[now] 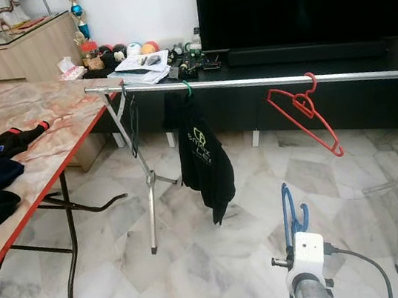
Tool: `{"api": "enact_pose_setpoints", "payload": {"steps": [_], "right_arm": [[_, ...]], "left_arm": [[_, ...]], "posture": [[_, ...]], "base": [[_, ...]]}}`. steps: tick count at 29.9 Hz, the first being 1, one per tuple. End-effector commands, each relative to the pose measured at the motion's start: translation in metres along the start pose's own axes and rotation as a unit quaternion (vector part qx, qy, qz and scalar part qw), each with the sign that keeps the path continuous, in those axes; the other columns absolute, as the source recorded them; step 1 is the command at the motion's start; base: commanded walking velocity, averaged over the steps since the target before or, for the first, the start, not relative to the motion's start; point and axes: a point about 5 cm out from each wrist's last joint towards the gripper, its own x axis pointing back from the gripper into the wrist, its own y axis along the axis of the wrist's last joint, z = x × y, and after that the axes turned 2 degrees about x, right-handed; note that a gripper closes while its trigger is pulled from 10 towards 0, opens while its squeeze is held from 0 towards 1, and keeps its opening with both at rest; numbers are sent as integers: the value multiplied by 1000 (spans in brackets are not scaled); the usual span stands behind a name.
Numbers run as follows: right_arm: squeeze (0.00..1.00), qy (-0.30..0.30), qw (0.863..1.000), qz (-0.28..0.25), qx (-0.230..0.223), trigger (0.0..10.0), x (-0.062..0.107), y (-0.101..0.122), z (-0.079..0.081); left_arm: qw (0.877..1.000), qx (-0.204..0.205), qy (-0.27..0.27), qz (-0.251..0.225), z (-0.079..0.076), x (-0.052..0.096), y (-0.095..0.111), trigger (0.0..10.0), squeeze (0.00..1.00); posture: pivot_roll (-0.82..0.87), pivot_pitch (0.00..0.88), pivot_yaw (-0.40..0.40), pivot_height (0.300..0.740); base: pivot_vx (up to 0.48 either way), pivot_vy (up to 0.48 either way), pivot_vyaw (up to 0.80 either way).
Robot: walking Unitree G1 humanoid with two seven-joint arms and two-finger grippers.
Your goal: Hang hanger
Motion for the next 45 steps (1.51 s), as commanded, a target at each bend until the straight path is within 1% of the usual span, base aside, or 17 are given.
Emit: {"api": "enact_pose_setpoints", "payload": {"steps": [1,4,5,6,8,10,13,16,17,19,27,29,32,35,38,41,45], "right_arm": [[0,4,1000,-14,-8,10000,0,3,3],[0,1,1000,-20,-10,10000,0,4,5],[0,1,1000,-20,-10,10000,0,4,5],[0,0,1000,-24,12,10000,0,5,4],[0,1,1000,-25,14,10000,0,5,5],[0,1,999,-34,6,10000,0,9,5],[0,0,999,-34,6,10000,-1,9,2],[0,1,999,-34,19,10000,-1,9,2],[0,3,999,-43,32,10000,-2,11,3],[0,8,998,-47,31,10000,-2,12,5],[0,10,998,-57,31,10000,-4,19,7],[0,11,997,-61,34,10000,-4,21,7],[0,9,997,-63,32,10000,-4,22,7],[0,13,997,-65,28,10000,-5,24,8],[0,20,997,-65,36,10000,-6,26,10],[0,34,996,-67,45,10000,-7,28,14],[0,43,995,-69,50,10000,-7,29,18]], "left_arm": [[1000,-28,4,-9,6,0,7,10000,0],[999,-36,10,-14,12,0,16,10000,0],[999,-36,10,-14,12,0,16,10000,0],[999,-39,13,-13,15,0,19,10000,0],[999,-39,12,-11,15,0,19,10000,0],[999,-38,11,-1,15,0,14,10000,0],[999,-36,8,9,11,0,8,10000,0],[999,-36,5,11,7,0,6,10000,0],[999,-33,4,12,6,-1,5,10000,0],[999,-34,2,14,4,-1,4,10000,0],[999,-41,-3,6,5,-1,10,10000,0],[998,-59,-7,5,5,-1,11,10000,0],[998,-58,-2,8,9,-1,10,10000,0],[998,-62,-2,9,5,-1,11,10000,0],[998,-63,-1,9,3,-2,12,10000,0],[997,-75,-6,10,1,-2,13,10000,0],[997,-71,-7,10,-1,-2,13,10000,0]], "posture": [[-18,0,30,740],[-20,0,35,740],[-20,0,35,740],[-25,0,36,740],[-34,0,37,740],[-41,0,37,740],[-35,0,32,740],[-34,0,30,740],[-33,0,27,740],[-33,0,27,740],[-26,0,17,740],[-25,0,15,740],[-20,0,16,740],[-20,0,16,740],[-16,0,14,740],[-16,0,13,740],[-12,0,13,740]], "base": [[337,0,0],[335,0,0],[337,0,0],[337,0,0],[337,0,0],[337,0,0],[340,0,0],[337,0,0],[337,0,0],[337,0,0],[337,0,0],[337,0,0],[340,0,0],[341,0,0],[340,0,0],[340,0,0],[344,0,0]]}}
